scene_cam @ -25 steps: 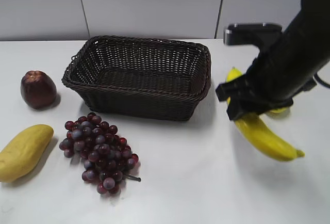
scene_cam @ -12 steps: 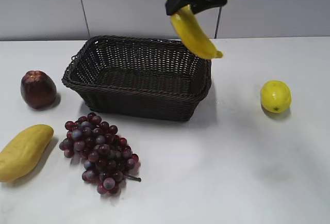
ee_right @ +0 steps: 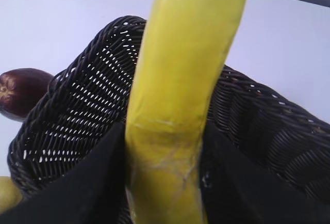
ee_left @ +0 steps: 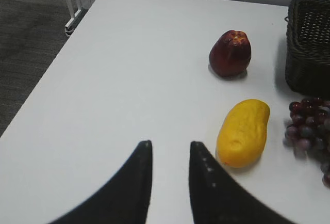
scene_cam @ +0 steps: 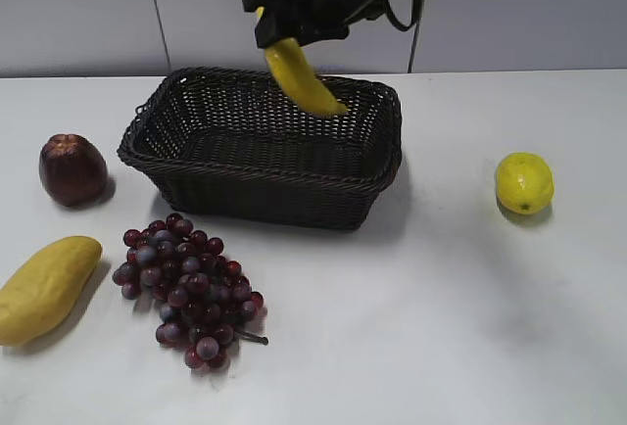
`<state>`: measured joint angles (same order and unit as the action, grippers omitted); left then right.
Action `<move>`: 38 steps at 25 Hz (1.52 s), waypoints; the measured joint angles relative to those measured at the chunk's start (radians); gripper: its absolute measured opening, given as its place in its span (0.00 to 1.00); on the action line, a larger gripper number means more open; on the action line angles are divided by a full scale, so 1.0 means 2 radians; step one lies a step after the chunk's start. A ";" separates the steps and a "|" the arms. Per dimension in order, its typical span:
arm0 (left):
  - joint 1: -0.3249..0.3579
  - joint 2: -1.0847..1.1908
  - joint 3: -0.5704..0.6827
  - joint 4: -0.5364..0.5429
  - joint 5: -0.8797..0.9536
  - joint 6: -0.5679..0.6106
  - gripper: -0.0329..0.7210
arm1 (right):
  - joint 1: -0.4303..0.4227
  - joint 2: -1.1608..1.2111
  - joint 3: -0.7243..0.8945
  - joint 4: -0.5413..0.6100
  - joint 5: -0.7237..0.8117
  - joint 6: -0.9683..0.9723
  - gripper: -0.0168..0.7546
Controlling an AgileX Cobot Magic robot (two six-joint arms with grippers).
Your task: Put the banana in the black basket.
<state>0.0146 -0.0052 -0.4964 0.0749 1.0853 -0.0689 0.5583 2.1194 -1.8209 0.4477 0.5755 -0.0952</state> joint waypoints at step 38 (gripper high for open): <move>0.000 0.000 0.000 0.000 0.000 0.000 0.36 | 0.017 -0.225 -0.012 -0.166 0.317 0.028 0.79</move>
<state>0.0146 -0.0052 -0.4964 0.0749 1.0853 -0.0689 0.5919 1.6697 -1.8453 0.1161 1.2092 -0.0390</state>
